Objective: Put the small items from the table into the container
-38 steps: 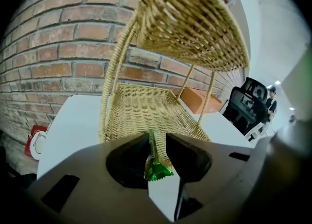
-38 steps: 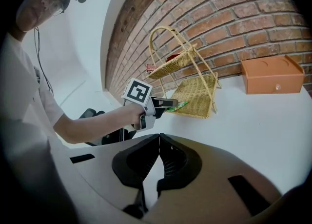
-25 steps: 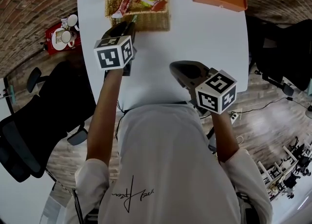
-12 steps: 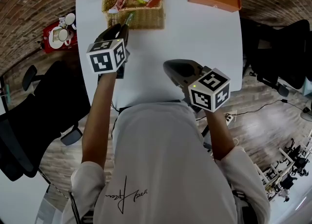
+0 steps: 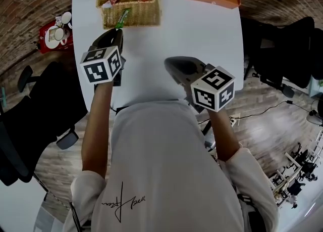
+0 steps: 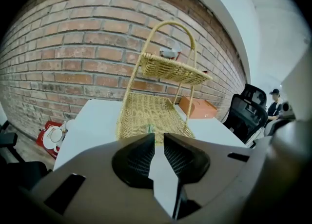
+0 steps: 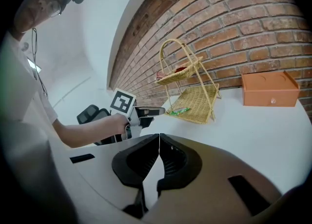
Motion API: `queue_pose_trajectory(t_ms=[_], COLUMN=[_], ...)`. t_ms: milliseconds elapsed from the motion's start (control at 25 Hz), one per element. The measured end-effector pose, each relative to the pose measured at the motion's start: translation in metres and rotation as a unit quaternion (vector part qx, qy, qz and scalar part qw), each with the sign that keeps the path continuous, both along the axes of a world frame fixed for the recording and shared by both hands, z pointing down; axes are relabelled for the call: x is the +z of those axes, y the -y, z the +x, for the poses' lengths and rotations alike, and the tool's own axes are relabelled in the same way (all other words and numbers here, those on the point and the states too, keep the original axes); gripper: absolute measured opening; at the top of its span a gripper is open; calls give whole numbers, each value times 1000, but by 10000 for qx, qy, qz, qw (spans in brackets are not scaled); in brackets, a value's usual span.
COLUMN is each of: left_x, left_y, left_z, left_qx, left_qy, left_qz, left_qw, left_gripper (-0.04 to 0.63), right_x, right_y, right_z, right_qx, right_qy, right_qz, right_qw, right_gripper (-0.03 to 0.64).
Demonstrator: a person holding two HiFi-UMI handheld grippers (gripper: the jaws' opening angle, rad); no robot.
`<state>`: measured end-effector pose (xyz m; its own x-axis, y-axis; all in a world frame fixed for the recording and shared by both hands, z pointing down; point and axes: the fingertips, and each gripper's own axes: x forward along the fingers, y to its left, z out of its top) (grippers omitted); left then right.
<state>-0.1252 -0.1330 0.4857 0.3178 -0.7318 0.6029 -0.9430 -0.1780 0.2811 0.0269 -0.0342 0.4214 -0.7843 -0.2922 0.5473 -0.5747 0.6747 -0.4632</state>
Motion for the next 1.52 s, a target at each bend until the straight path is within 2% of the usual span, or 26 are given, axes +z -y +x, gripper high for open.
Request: queue_pose_trajectory(t_ms=[400, 640, 880, 1520], left_x=[-19, -21, -27, -58], left_y=[-35, -54, -74, -115], left_z=[4, 11, 22, 37], left_qx=[-258, -187, -194, -315], left_qy=[-531, -423, -523, -863], left_qz=[183, 283, 342, 574], left_qw=[9981, 9985, 9979, 9941], left_gripper=[32, 21, 11, 9], right_x=[-10, -17, -27, -36], right_y=[-1, -2, -3, -15], right_z=[12, 18, 26, 23], right_qx=[79, 229, 463, 309], right_qy=[79, 87, 163, 284], right_qz=[244, 413, 612, 904], right_qw=[9996, 9988, 9969, 9950], right_gripper=[23, 23, 21, 20])
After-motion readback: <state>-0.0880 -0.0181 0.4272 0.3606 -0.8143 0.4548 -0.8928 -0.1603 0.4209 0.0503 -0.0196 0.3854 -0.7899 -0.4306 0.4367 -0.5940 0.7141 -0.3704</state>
